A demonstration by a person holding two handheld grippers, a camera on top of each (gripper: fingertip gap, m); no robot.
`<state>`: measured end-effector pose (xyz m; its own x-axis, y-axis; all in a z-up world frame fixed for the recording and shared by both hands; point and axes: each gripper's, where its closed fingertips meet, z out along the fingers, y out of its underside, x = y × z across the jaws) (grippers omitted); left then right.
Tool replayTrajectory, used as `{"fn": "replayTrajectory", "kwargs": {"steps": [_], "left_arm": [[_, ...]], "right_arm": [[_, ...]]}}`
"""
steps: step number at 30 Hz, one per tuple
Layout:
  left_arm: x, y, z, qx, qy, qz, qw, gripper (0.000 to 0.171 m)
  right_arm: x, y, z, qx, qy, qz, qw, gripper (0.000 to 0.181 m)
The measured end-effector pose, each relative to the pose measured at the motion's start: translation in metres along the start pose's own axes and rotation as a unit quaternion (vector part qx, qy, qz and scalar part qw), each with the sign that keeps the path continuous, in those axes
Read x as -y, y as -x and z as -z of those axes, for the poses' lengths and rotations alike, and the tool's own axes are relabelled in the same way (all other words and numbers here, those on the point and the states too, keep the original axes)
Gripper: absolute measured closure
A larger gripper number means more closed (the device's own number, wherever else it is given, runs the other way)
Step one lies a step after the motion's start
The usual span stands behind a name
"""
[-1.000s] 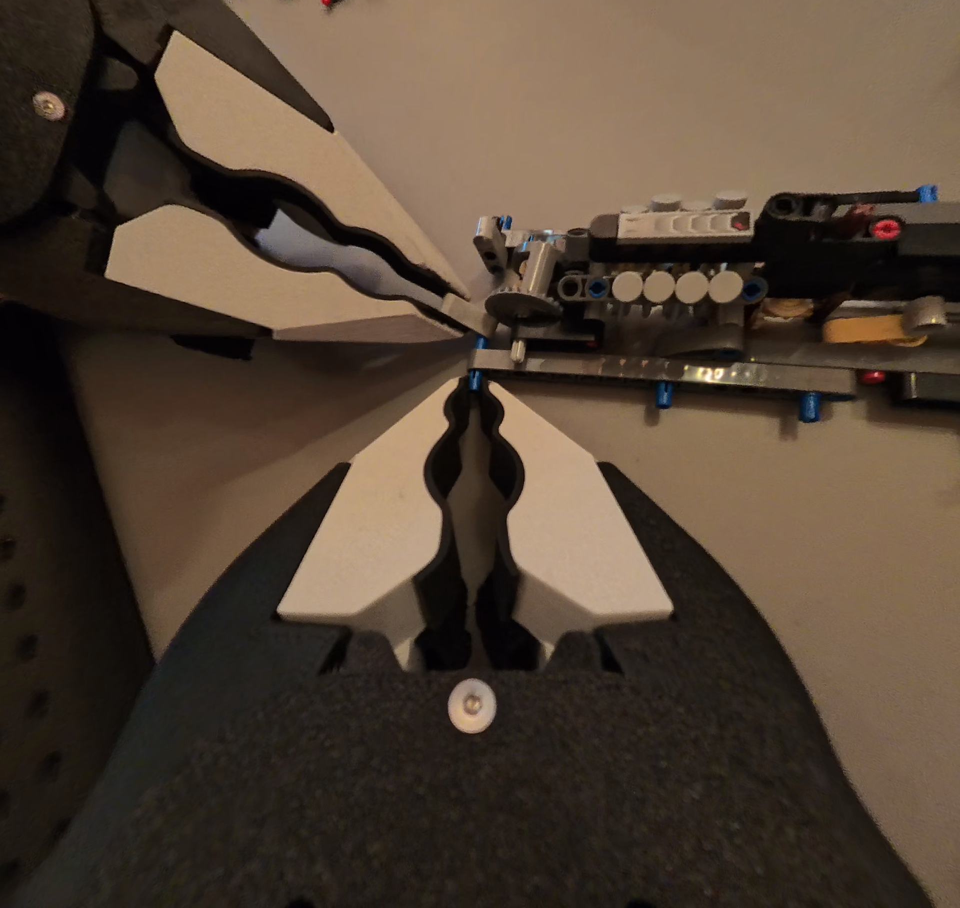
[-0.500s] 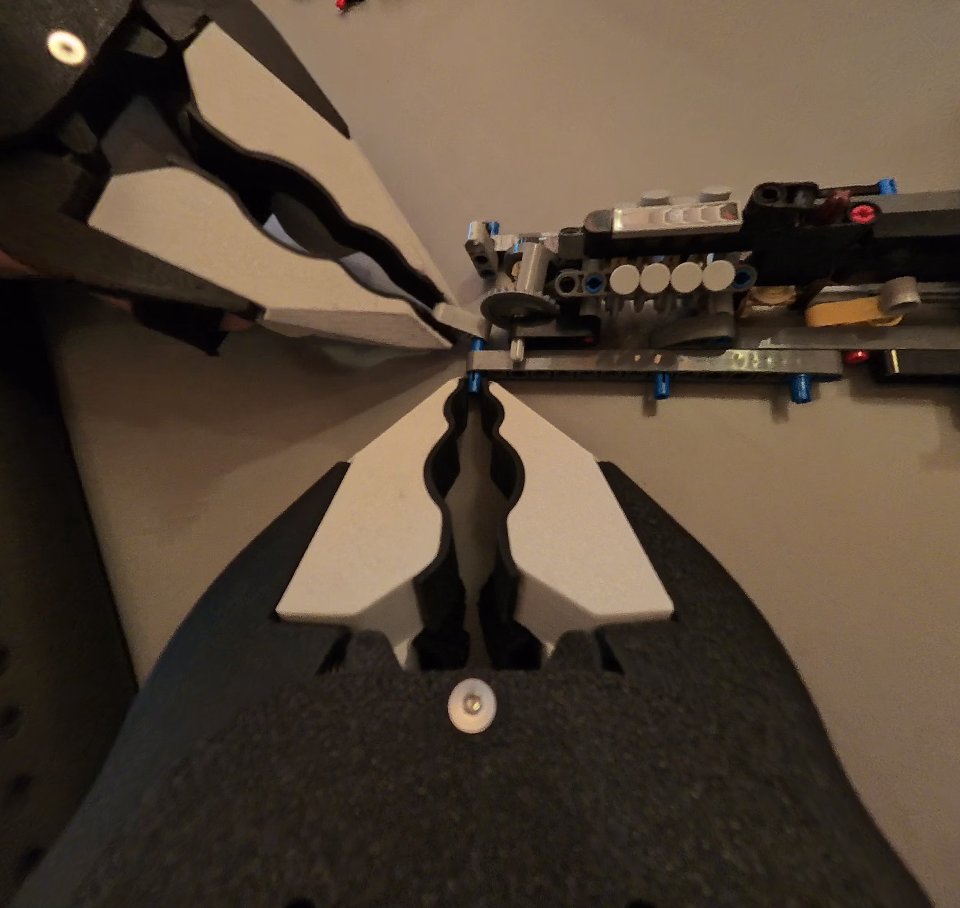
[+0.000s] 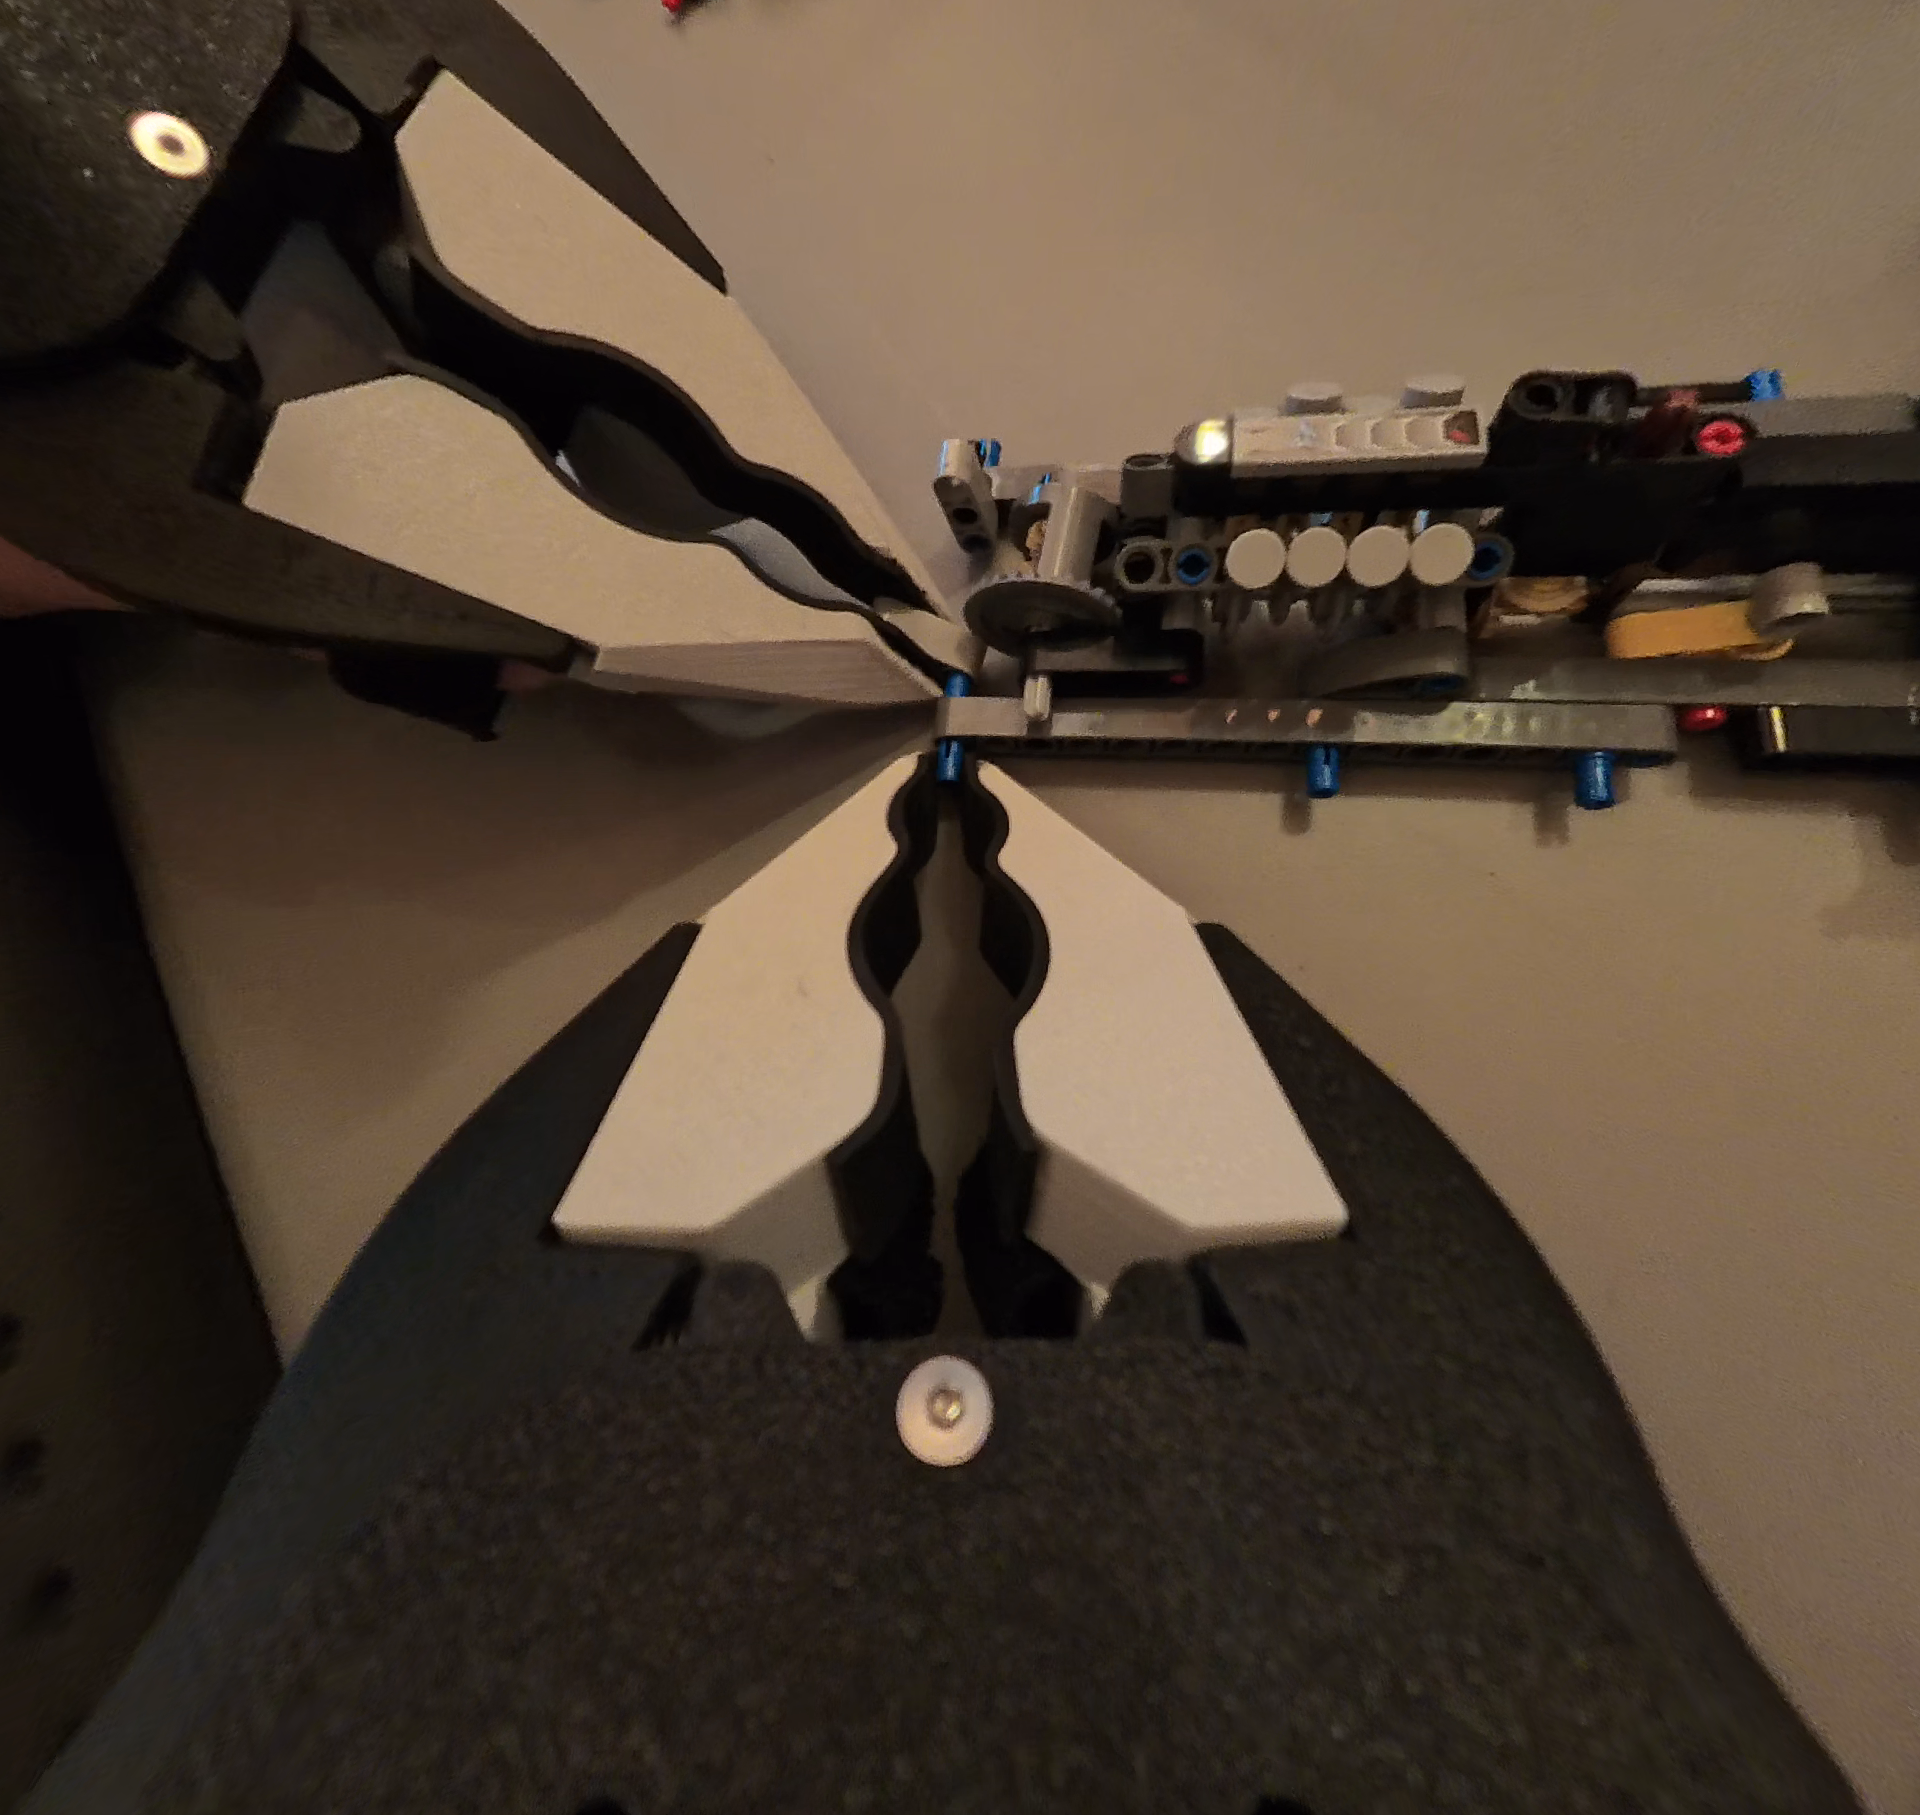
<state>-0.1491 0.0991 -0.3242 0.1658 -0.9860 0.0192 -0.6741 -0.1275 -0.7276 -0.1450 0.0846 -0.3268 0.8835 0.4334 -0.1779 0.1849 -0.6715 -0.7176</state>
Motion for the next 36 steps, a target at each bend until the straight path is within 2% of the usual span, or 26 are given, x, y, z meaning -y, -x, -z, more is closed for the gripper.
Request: {"fn": "replayTrajectory", "kwargs": {"steps": [4,9,11,12,13,16,21,24,26,29,31,33,35,36], "left_arm": [[0.002,0.003,-0.001,0.014,-0.008,-0.001,1.0,0.164],[0.001,0.004,-0.002,0.013,-0.005,-0.003,1.0,0.164],[-0.001,0.026,0.001,0.063,-0.003,-0.011,0.998,0.164],[-0.002,0.033,0.003,0.065,-0.005,0.012,0.998,0.164],[-0.003,0.028,0.003,0.037,-0.007,0.041,0.998,0.164],[-0.004,0.023,0.003,0.042,0.003,-0.002,0.999,0.164],[-0.005,0.008,0.008,-0.045,-0.007,-0.018,0.999,0.164],[0.008,-0.005,0.019,-0.093,-0.043,-0.017,0.995,0.164],[0.022,-0.015,0.03,-0.109,-0.086,-0.059,0.989,0.164],[0.043,-0.019,0.045,-0.044,-0.17,-0.179,0.968,0.164],[0.053,-0.026,0.055,0.013,-0.22,-0.283,0.934,0.164],[0.058,-0.036,0.063,0.043,-0.254,-0.352,0.9,0.164],[0.062,-0.039,0.067,0.055,-0.268,-0.363,0.891,0.164],[0.063,-0.041,0.067,0.05,-0.27,-0.361,0.891,0.164]], "right_arm": [[0.002,-0.003,0.001,-0.019,-0.004,-0.01,1.0,0.179],[-0.001,-0.002,0.001,0.013,-0.006,-0.077,0.997,0.179],[0.0,-0.001,0.003,0.027,-0.011,-0.087,0.996,0.18],[-0.003,0.002,0.003,0.039,-0.003,-0.087,0.995,0.179],[-0.002,0.003,0.004,0.039,-0.007,-0.09,0.995,0.179],[-0.005,0.001,0.003,0.03,0.001,-0.071,0.997,0.179],[-0.002,0.0,0.005,0.062,-0.009,-0.092,0.994,0.178],[0.0,-0.003,0.005,0.067,-0.014,-0.1,0.993,0.178],[0.002,0.0,0.006,0.078,-0.02,-0.086,0.993,0.169],[0.015,0.009,0.023,0.12,-0.059,-0.06,0.989,0.164],[0.037,0.018,0.049,0.189,-0.13,-0.096,0.969,0.164],[0.053,0.025,0.073,0.287,-0.182,-0.17,0.925,0.158],[0.051,0.033,0.078,0.36,-0.165,-0.217,0.892,0.148],[0.051,0.039,0.079,0.386,-0.157,-0.222,0.882,0.149]]}}
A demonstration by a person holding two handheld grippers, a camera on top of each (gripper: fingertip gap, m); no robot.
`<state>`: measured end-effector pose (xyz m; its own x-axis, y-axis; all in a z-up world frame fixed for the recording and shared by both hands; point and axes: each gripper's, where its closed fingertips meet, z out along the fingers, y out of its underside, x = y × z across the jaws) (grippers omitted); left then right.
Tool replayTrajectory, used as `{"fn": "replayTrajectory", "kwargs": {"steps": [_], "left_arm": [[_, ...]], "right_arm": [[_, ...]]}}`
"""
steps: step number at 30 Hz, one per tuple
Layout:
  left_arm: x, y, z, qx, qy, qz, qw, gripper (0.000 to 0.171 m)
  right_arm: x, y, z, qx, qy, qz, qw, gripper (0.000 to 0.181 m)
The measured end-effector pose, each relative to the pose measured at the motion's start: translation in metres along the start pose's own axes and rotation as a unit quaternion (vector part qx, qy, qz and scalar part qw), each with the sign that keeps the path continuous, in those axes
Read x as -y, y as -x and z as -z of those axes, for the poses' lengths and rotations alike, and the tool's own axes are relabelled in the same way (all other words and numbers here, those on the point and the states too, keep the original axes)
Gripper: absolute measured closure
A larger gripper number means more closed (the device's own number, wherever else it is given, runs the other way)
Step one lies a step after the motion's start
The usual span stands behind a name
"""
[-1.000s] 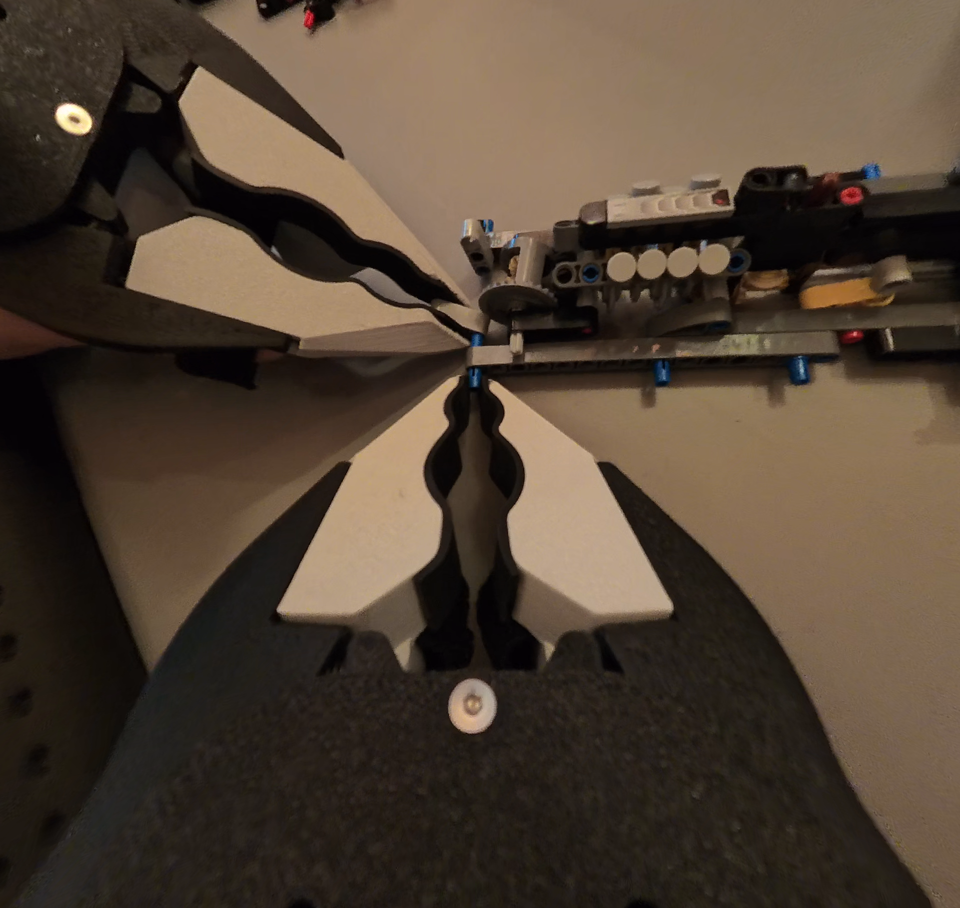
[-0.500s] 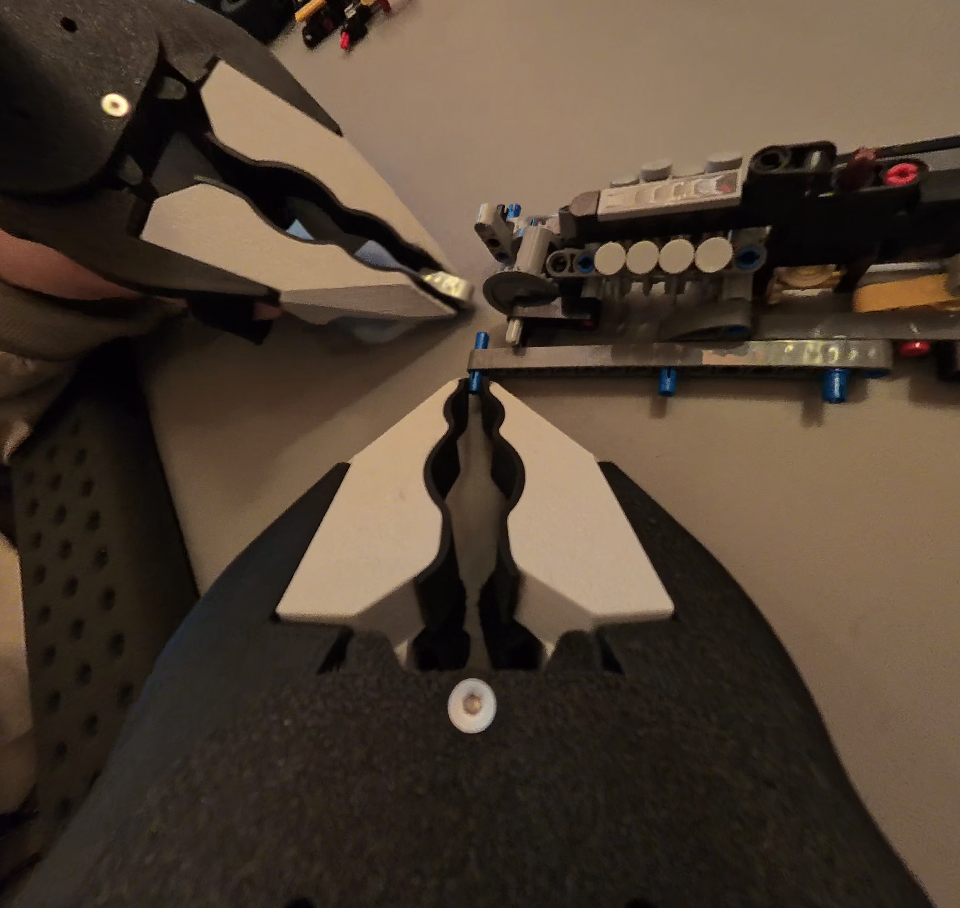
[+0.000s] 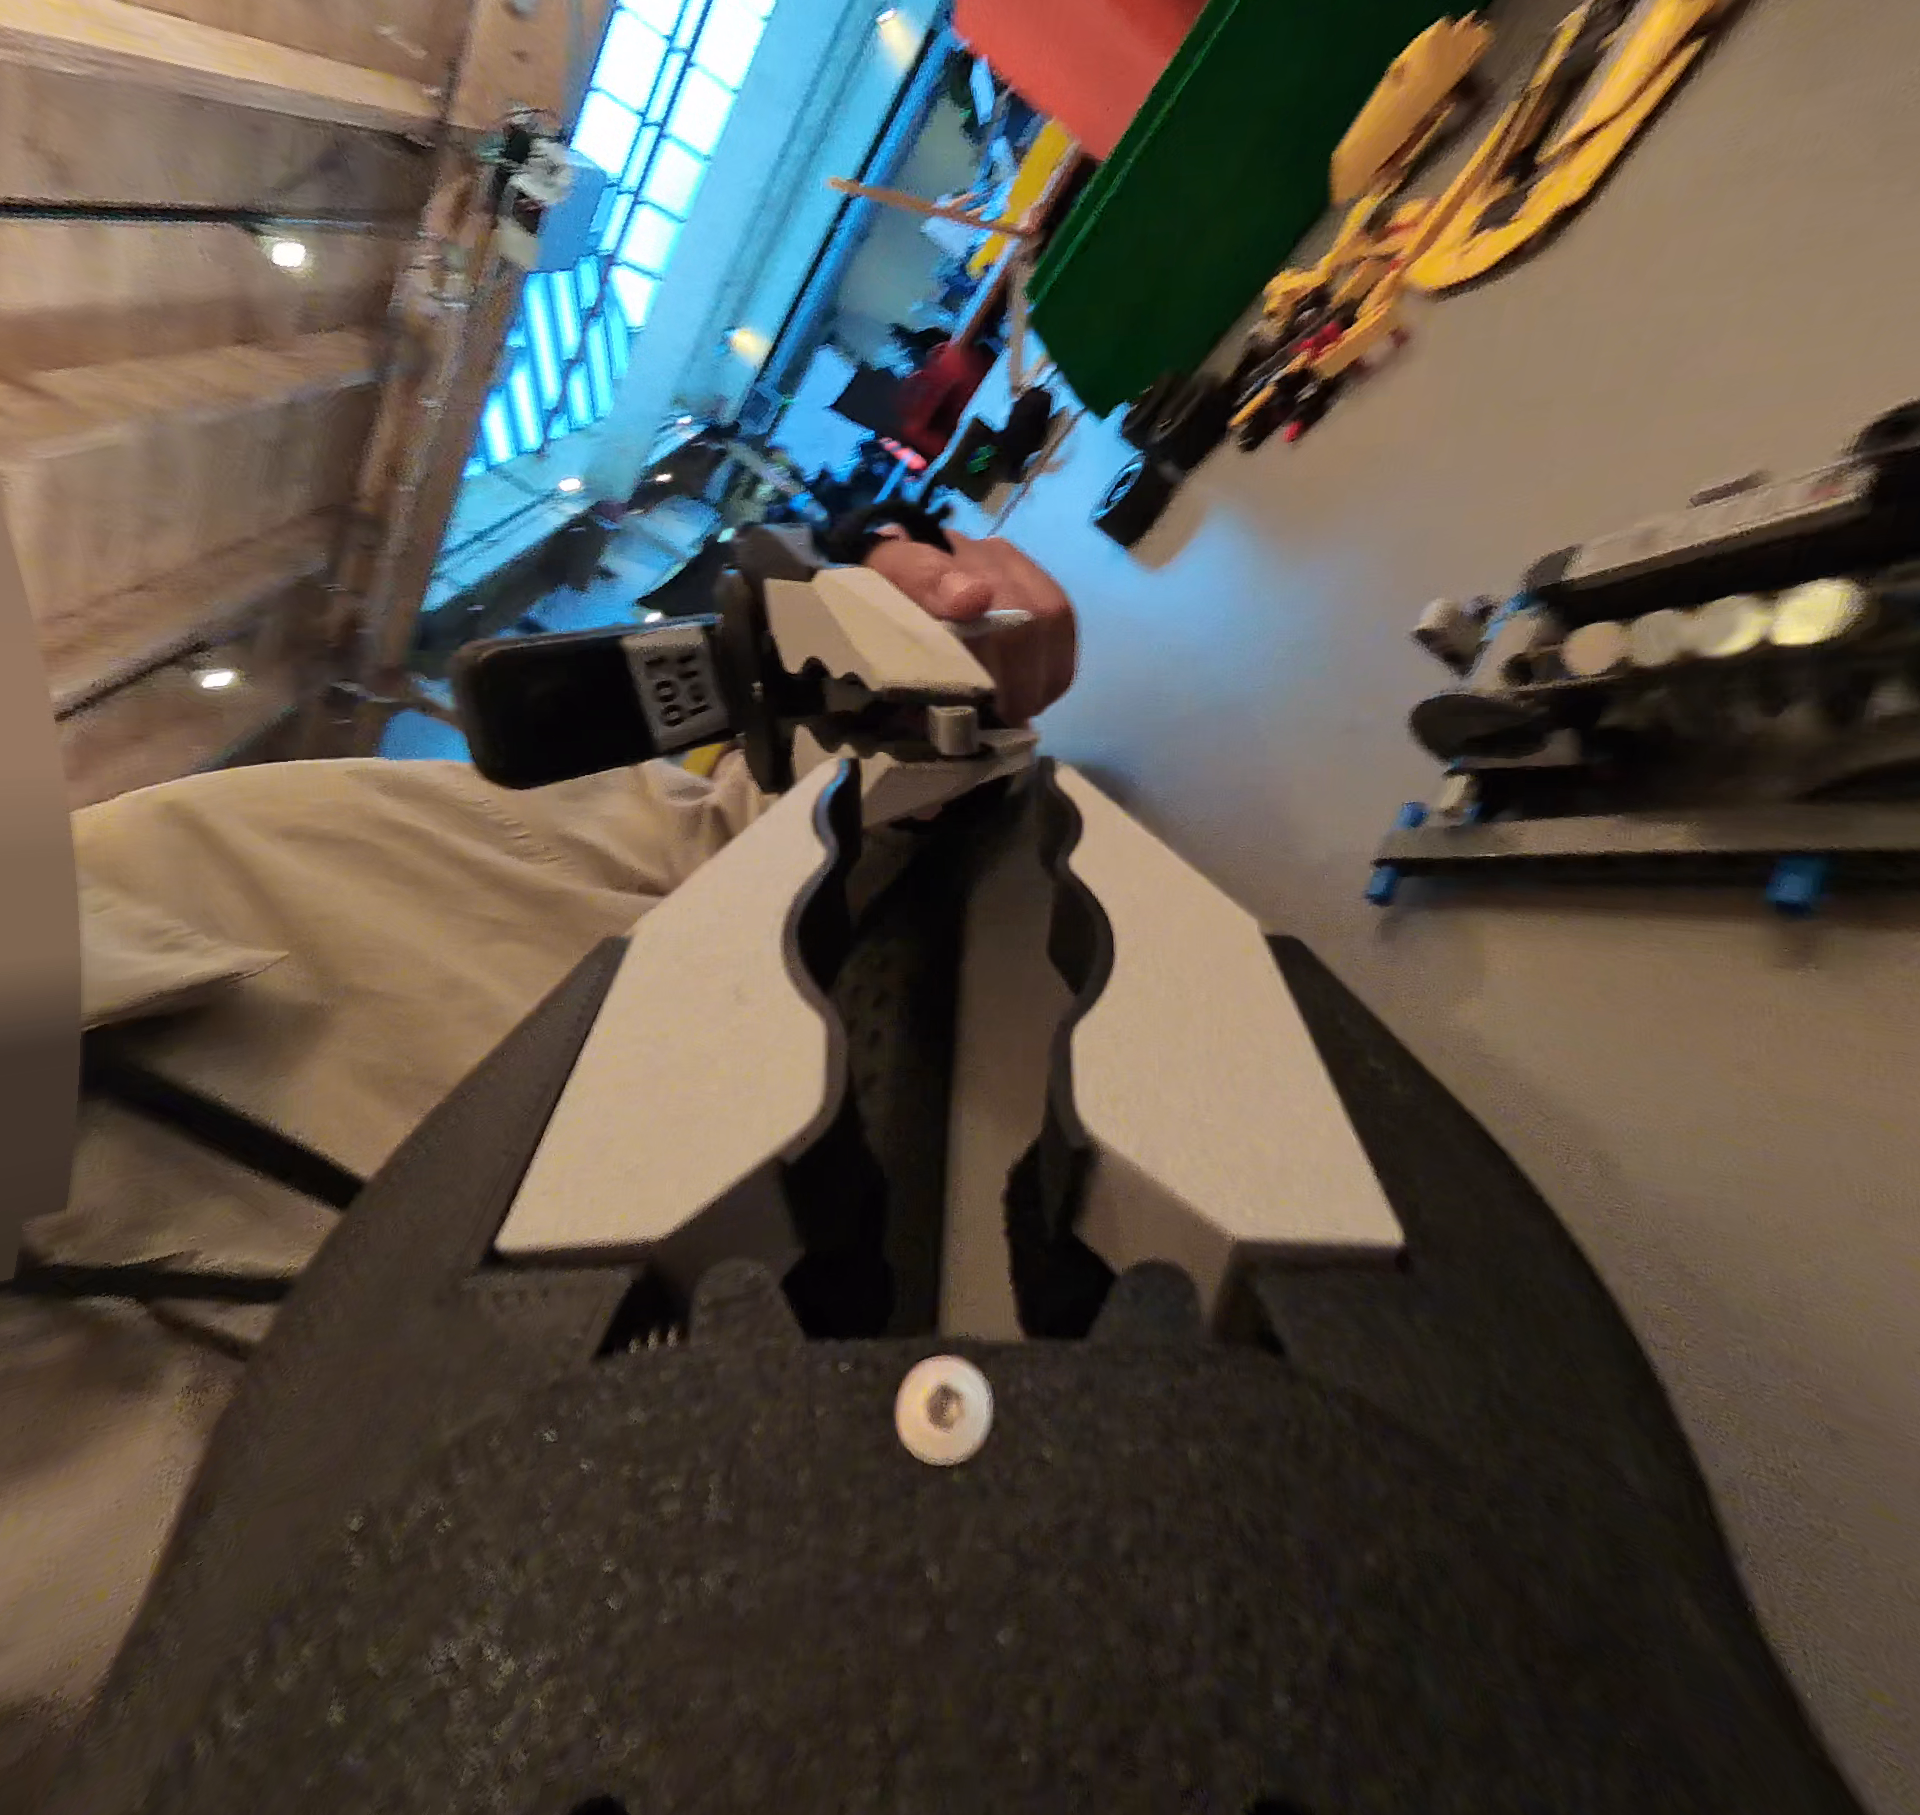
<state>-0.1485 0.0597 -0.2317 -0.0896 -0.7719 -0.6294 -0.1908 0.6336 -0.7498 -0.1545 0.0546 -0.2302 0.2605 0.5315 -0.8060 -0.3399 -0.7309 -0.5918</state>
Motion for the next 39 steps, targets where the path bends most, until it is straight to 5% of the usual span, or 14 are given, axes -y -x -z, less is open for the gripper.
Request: {"fn": "replayTrajectory", "kwargs": {"steps": [7,10,12,15,18,21,26,31,35,39], "left_arm": [[0.001,-0.014,-0.003,-0.029,-0.004,0.005,1.0,0.164],[-0.011,-0.014,-0.008,-0.038,0.044,0.062,0.996,0.155],[-0.028,-0.006,-0.009,-0.027,0.077,0.086,0.993,0.146],[-0.055,0.014,-0.009,0.001,0.121,0.153,0.981,0.146],[-0.08,0.015,-0.01,-0.011,0.169,0.232,0.958,0.143],[-0.085,0.005,-0.011,-0.04,0.178,0.264,0.947,0.143],[-0.087,-0.003,-0.013,-0.043,0.198,0.262,0.944,0.143],[-0.077,0.017,-0.031,-0.039,0.178,0.317,0.931,0.137],[-0.084,0.026,-0.057,-0.073,0.201,0.367,0.905,0.125],[-0.094,0.015,-0.075,-0.105,0.233,0.349,0.902,0.12]], "right_arm": [[-0.009,-0.004,-0.009,-0.021,0.026,0.029,0.999,0.174],[-0.004,-0.018,0.008,-0.108,0.031,0.075,0.991,0.175],[0.023,-0.039,0.058,-0.254,-0.012,0.143,0.956,0.175],[0.059,-0.047,0.162,-0.447,-0.089,0.201,0.867,0.175],[0.03,-0.068,0.247,-0.601,0.01,0.193,0.775,0.175],[0.01,-0.074,0.28,-0.632,0.003,0.18,0.754,0.175],[0.019,-0.07,0.268,-0.617,-0.003,0.203,0.76,0.162],[0.027,-0.067,0.164,-0.51,0.042,0.305,0.803,0.152],[0.01,-0.095,0.092,-0.447,0.1,0.279,0.844,0.139],[-0.004,-0.119,0.07,-0.462,0.154,0.281,0.827,0.149]]}}
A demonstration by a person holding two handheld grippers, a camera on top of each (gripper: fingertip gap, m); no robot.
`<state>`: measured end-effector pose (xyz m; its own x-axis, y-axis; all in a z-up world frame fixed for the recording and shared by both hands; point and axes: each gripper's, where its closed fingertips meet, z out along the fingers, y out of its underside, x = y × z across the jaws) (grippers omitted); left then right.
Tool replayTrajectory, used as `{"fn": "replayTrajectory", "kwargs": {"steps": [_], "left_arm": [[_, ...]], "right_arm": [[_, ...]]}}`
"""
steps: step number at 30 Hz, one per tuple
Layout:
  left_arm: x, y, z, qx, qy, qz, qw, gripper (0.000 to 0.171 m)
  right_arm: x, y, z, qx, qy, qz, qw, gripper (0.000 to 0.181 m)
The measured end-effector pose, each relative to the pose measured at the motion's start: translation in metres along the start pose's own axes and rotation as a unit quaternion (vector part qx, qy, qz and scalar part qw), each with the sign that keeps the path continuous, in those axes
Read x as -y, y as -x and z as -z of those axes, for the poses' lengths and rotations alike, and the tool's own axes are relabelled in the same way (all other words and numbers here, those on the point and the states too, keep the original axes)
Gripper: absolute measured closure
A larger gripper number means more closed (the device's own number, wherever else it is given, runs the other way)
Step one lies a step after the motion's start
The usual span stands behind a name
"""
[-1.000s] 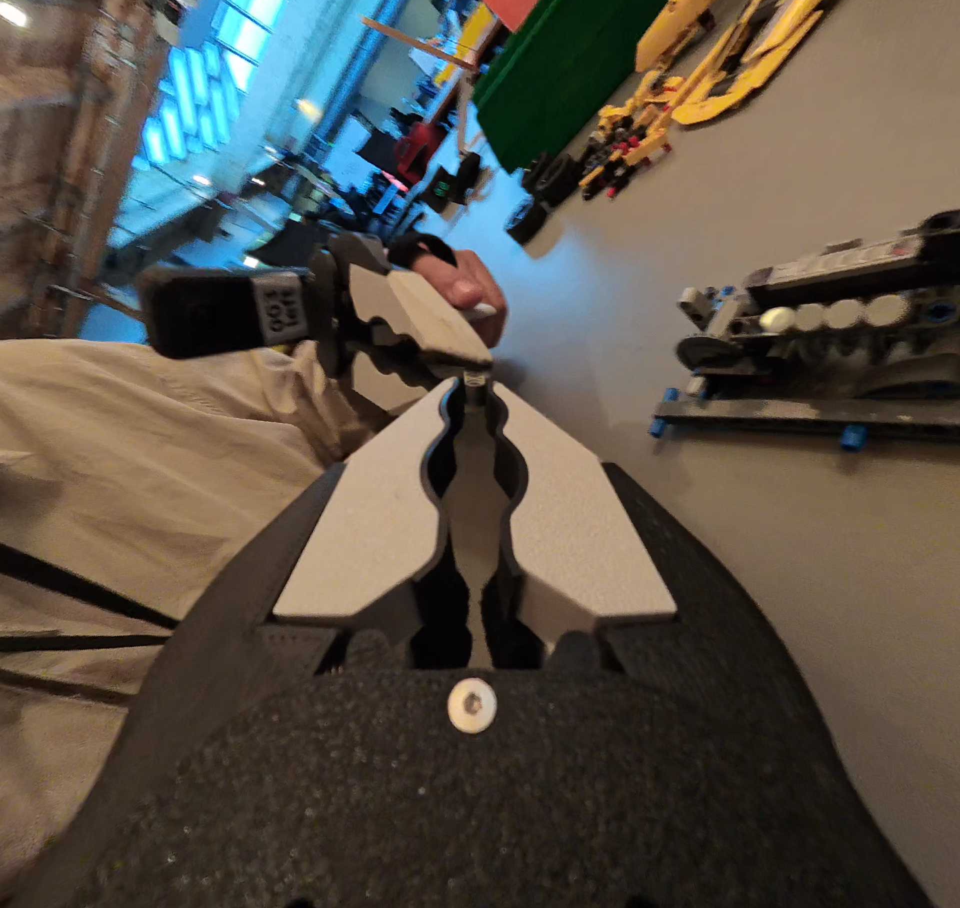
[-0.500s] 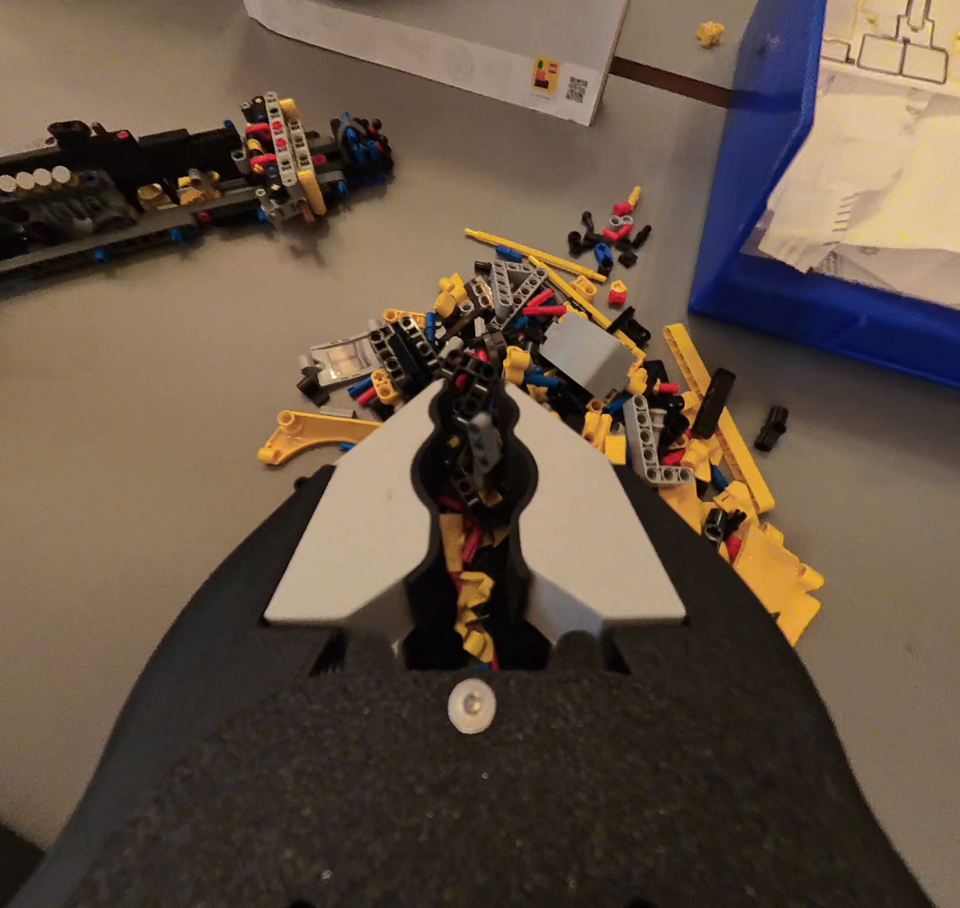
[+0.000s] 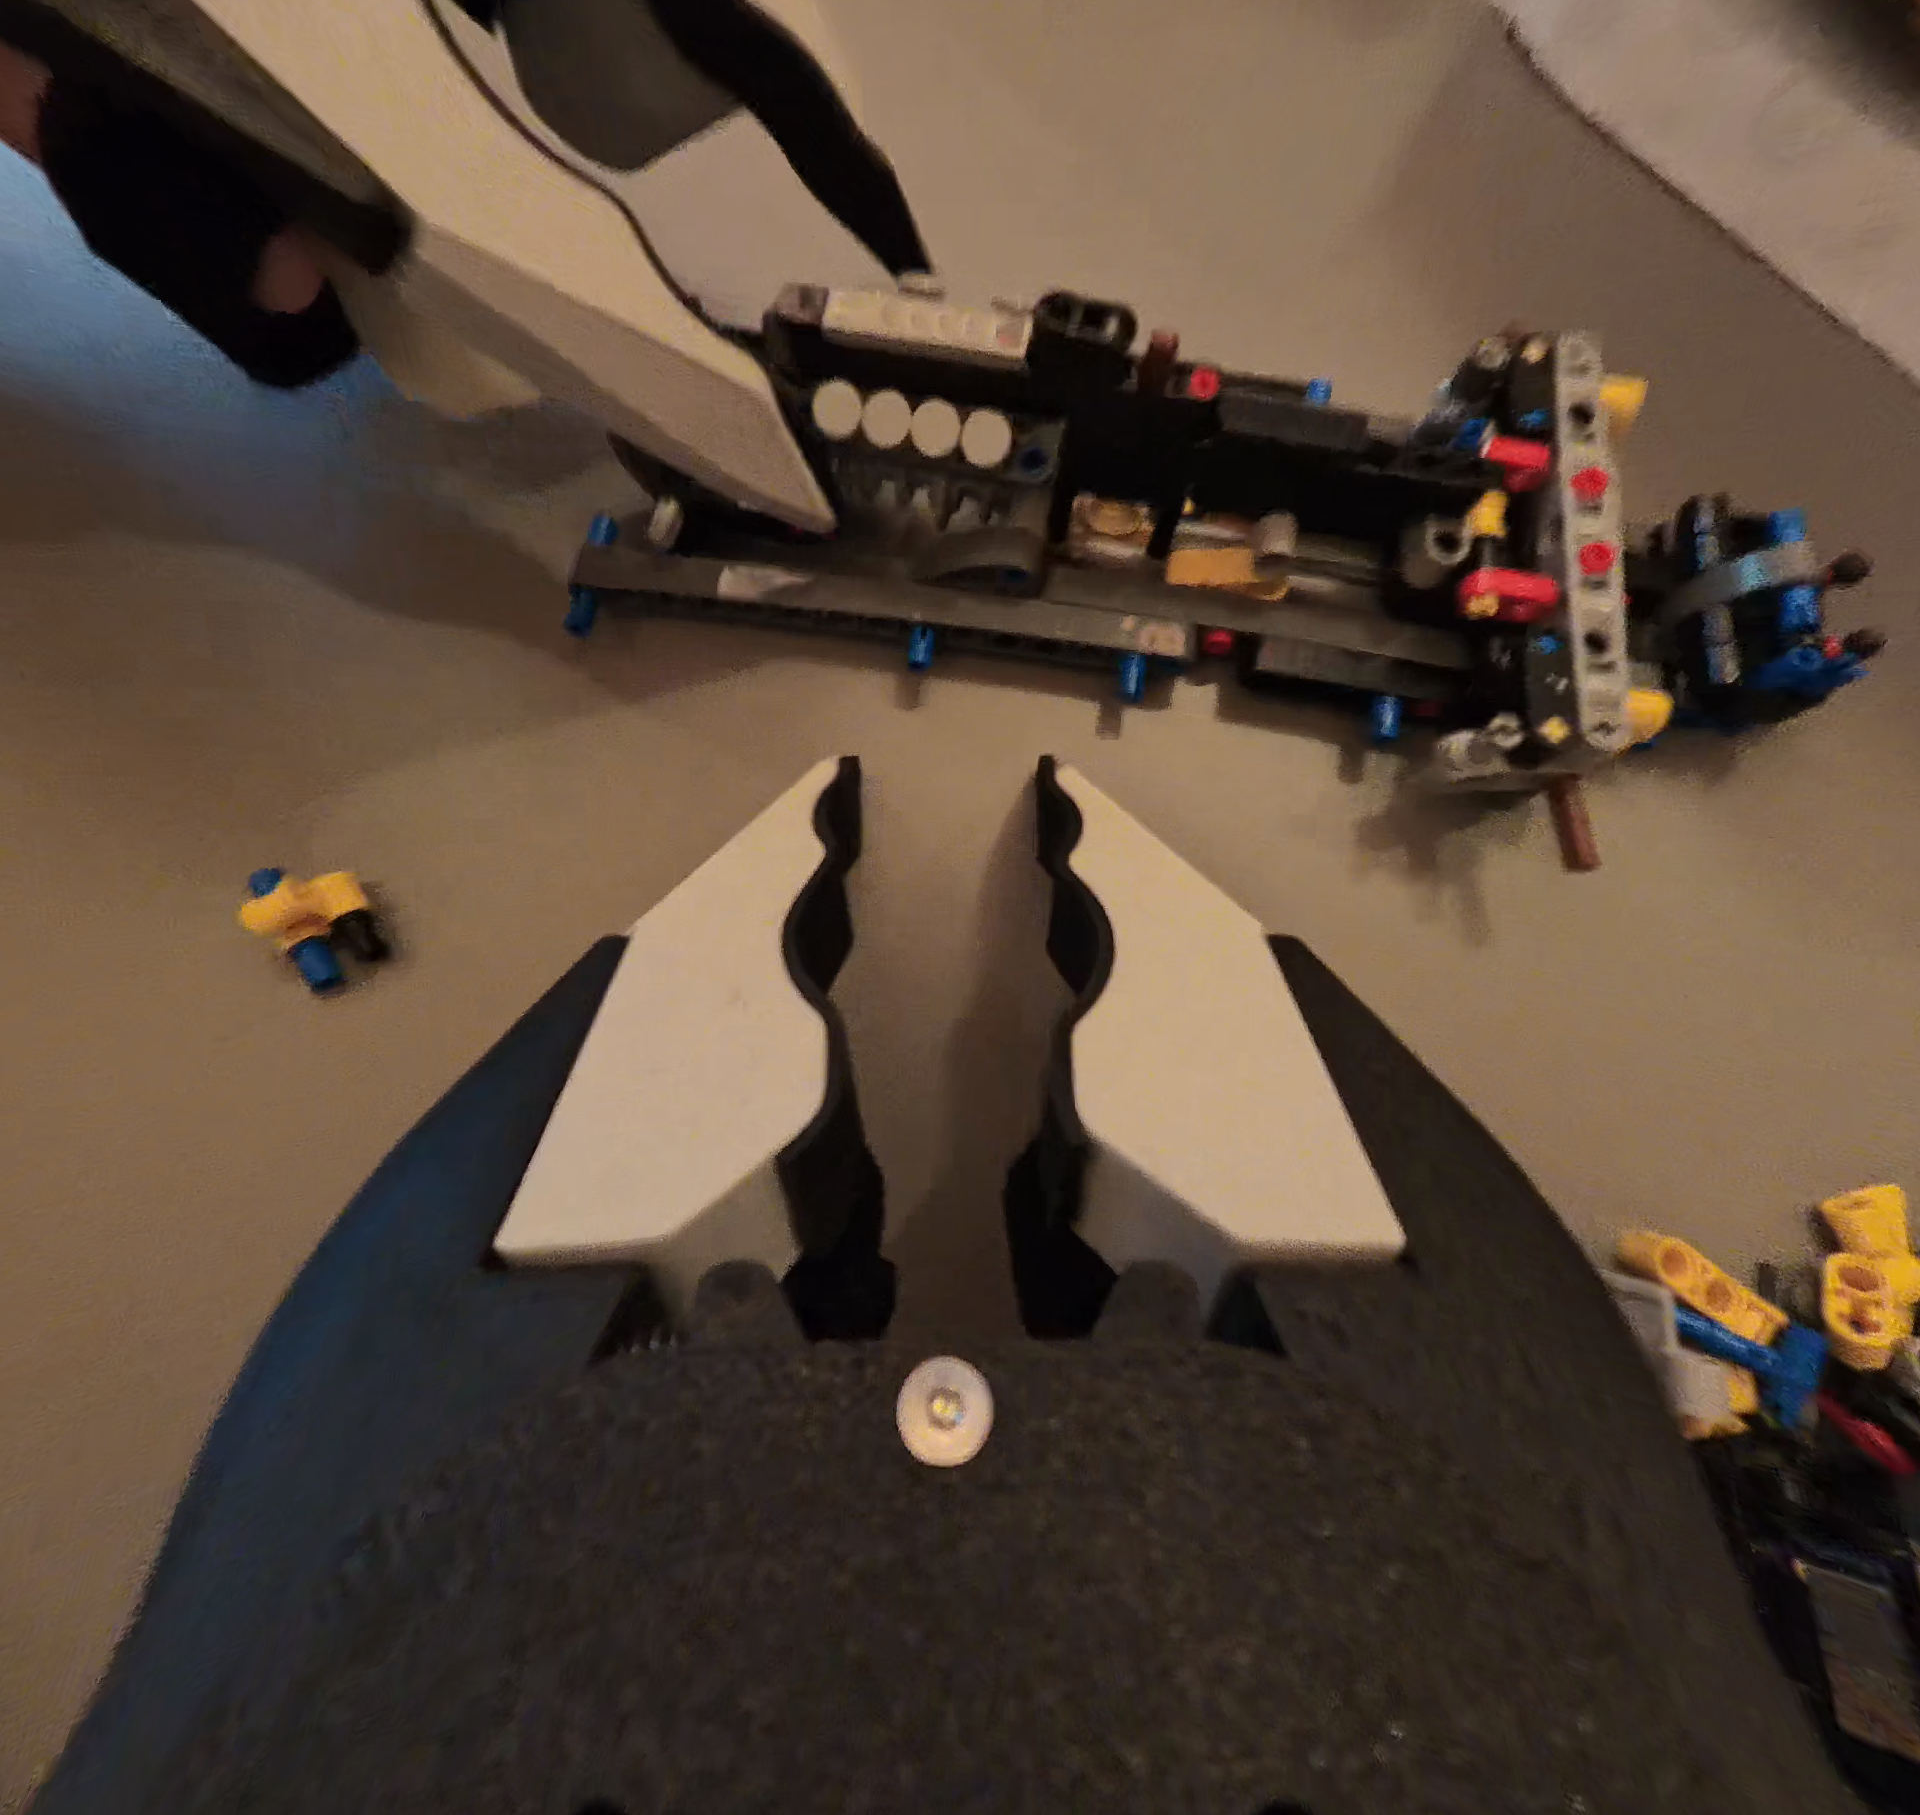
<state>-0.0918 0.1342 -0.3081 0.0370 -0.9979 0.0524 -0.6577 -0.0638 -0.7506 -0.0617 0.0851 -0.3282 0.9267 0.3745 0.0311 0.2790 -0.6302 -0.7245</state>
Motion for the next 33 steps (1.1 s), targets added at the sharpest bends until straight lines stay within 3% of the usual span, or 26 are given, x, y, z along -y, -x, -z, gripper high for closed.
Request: {"fn": "replayTrajectory", "kwargs": {"steps": [3,9,11,18,23,29,33], "left_arm": [[0.001,-0.002,-0.01,-0.015,0.012,0.001,1.0,0.121],[0.005,-0.003,-0.018,-0.013,0.02,-0.009,1.0,0.13],[0.006,-0.002,-0.019,0.003,0.014,-0.014,1.0,0.131],[0.007,-0.01,-0.023,0.025,0.012,-0.026,0.999,0.137],[0.007,-0.016,-0.024,0.022,0.013,-0.04,0.999,0.137],[0.008,-0.015,-0.025,-0.002,0.011,-0.035,0.999,0.137],[0.008,-0.016,-0.024,0.002,0.01,-0.029,1.0,0.137]], "right_arm": [[0.01,-0.002,0.0,-0.021,-0.02,0.01,1.0,0.163],[0.018,0.008,-0.015,0.04,-0.011,-0.072,0.997,0.162],[0.017,0.002,-0.017,0.014,-0.006,-0.072,0.997,0.178],[0.007,0.0,-0.006,-0.07,0.026,-0.075,0.994,0.179],[0.002,0.003,-0.001,-0.022,0.012,-0.144,0.989,0.179],[0.003,0.004,0.0,0.024,-0.012,-0.158,0.987,0.179],[0.002,0.007,0.003,0.019,-0.011,-0.173,0.985,0.179]]}}
